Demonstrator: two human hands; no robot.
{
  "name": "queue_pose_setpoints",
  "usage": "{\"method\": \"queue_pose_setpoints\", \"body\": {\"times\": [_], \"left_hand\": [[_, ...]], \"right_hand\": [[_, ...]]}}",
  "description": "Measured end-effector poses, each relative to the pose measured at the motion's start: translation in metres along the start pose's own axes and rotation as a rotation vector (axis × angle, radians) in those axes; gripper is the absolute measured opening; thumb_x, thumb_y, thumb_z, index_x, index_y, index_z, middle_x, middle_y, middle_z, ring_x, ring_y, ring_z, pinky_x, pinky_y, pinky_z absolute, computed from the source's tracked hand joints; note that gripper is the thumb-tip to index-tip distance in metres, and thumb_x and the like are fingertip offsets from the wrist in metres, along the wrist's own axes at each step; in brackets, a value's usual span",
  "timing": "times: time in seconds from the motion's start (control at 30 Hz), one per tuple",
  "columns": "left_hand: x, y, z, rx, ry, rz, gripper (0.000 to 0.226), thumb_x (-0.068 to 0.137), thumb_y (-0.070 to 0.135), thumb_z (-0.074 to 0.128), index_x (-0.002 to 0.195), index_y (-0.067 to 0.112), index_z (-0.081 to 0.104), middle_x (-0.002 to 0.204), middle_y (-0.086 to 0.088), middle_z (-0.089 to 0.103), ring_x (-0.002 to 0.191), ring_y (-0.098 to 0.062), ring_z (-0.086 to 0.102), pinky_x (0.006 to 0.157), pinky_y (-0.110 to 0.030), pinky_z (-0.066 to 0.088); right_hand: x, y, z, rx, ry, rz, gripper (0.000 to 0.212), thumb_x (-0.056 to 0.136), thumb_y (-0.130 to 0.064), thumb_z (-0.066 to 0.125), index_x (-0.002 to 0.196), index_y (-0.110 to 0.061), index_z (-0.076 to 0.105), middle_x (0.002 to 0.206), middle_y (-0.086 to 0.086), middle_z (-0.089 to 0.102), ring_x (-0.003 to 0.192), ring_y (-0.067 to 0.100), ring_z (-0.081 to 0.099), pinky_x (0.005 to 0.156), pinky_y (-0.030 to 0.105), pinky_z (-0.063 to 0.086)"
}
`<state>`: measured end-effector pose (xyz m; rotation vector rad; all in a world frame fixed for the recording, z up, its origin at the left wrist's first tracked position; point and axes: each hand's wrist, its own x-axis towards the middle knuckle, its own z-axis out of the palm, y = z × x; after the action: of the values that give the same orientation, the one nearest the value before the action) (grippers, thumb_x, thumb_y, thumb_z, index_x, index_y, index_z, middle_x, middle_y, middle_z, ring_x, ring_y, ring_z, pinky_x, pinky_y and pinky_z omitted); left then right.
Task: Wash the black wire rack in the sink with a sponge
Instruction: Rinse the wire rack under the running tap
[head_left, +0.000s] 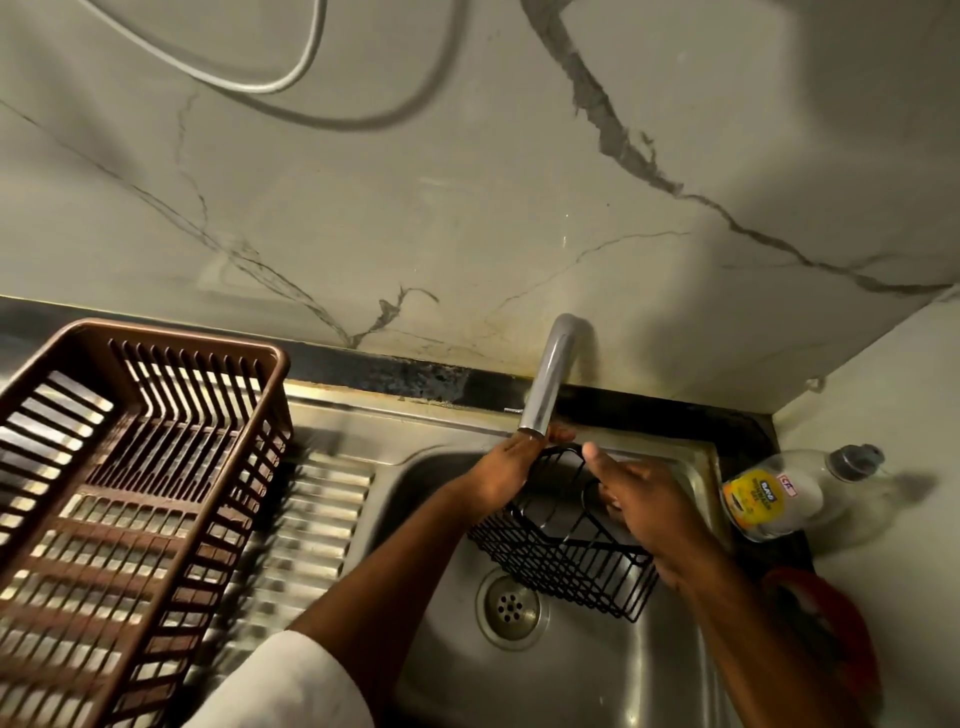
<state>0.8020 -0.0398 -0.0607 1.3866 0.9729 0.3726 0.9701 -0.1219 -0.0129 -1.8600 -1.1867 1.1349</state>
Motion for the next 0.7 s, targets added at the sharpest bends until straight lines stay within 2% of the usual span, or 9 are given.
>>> {"method": "queue_pose_setpoints", "body": {"times": [0.07,0.1,0.17,0.2,0.27,0.37,0.53,0.63,0.7], "left_hand": [[0.001,-0.011,-0.005,0.013,0.063,-0.071,0.050,0.106,0.056,0.027,0.133,0.029,0.059,0.135,0.008,0.058,0.125,-0.006,0.051,0.107,-0.024,0.039],[0.000,-0.015,-0.008,0.006,0.087,-0.089,0.049,0.107,0.053,0.028,0.132,0.026,0.060,0.131,0.007,0.059,0.121,-0.005,0.054,0.100,-0.018,0.042],[0.001,-0.026,-0.010,-0.011,0.114,-0.127,0.049,0.107,0.050,0.032,0.133,0.021,0.061,0.127,0.007,0.061,0.115,0.000,0.055,0.087,-0.006,0.040],[0.001,-0.027,-0.010,-0.029,0.130,-0.146,0.051,0.105,0.054,0.037,0.131,0.020,0.063,0.125,0.007,0.064,0.111,0.000,0.057,0.088,-0.007,0.041],[0.004,-0.029,-0.007,-0.074,0.168,-0.186,0.061,0.092,0.071,0.047,0.123,0.023,0.068,0.120,0.002,0.070,0.110,-0.009,0.062,0.101,-0.025,0.047],[0.005,-0.007,0.004,-0.069,0.100,-0.146,0.051,0.096,0.064,0.048,0.111,0.021,0.071,0.107,0.001,0.074,0.107,-0.014,0.066,0.105,-0.036,0.046],[-0.003,0.027,0.023,-0.040,0.042,-0.032,0.048,0.098,0.067,0.039,0.107,0.030,0.069,0.130,-0.003,0.065,0.126,-0.017,0.055,0.116,-0.044,0.037],[-0.005,0.033,0.025,-0.045,0.018,0.056,0.058,0.098,0.070,0.035,0.106,0.027,0.074,0.123,0.000,0.069,0.123,-0.015,0.059,0.115,-0.048,0.038],[-0.007,0.036,0.025,-0.023,-0.016,0.130,0.062,0.100,0.068,0.030,0.111,0.027,0.076,0.118,0.002,0.072,0.121,-0.013,0.061,0.115,-0.048,0.038]], "right_hand": [[-0.006,-0.001,-0.008,0.035,-0.024,0.024,0.075,0.087,-0.073,0.052,0.079,0.001,0.063,0.074,0.013,0.069,0.074,0.037,0.065,0.084,0.054,0.056],[-0.008,-0.002,-0.011,0.052,-0.033,0.025,0.070,0.087,-0.070,0.053,0.070,-0.002,0.059,0.064,0.008,0.062,0.066,0.031,0.060,0.077,0.054,0.054],[-0.013,-0.006,-0.017,0.083,-0.036,0.025,0.061,0.086,-0.066,0.054,0.058,-0.012,0.047,0.057,-0.001,0.041,0.060,0.020,0.044,0.067,0.040,0.045],[-0.014,-0.006,-0.019,0.092,-0.035,0.036,0.061,0.085,-0.065,0.055,0.061,-0.009,0.048,0.060,0.000,0.040,0.062,0.018,0.044,0.065,0.033,0.042],[-0.014,-0.004,-0.021,0.104,-0.035,0.060,0.065,0.085,-0.064,0.054,0.072,0.000,0.054,0.063,0.004,0.041,0.063,0.017,0.044,0.059,0.023,0.040],[-0.009,-0.005,-0.015,0.099,-0.043,0.062,0.058,0.088,-0.061,0.055,0.069,-0.007,0.066,0.058,0.001,0.040,0.057,0.016,0.040,0.055,0.025,0.034],[-0.007,-0.003,-0.002,0.040,-0.018,0.055,0.054,0.081,-0.064,0.056,0.059,-0.015,0.060,0.051,-0.004,0.037,0.045,0.009,0.034,0.052,0.025,0.028],[-0.007,-0.001,-0.004,0.054,-0.022,0.036,0.053,0.088,-0.056,0.056,0.082,-0.006,0.073,0.048,-0.007,0.036,0.042,0.006,0.033,0.053,0.025,0.027],[-0.004,0.000,-0.006,0.058,-0.044,0.017,0.056,0.094,-0.050,0.055,0.103,0.004,0.068,0.048,-0.006,0.032,0.042,0.007,0.028,0.048,0.024,0.025]]}}
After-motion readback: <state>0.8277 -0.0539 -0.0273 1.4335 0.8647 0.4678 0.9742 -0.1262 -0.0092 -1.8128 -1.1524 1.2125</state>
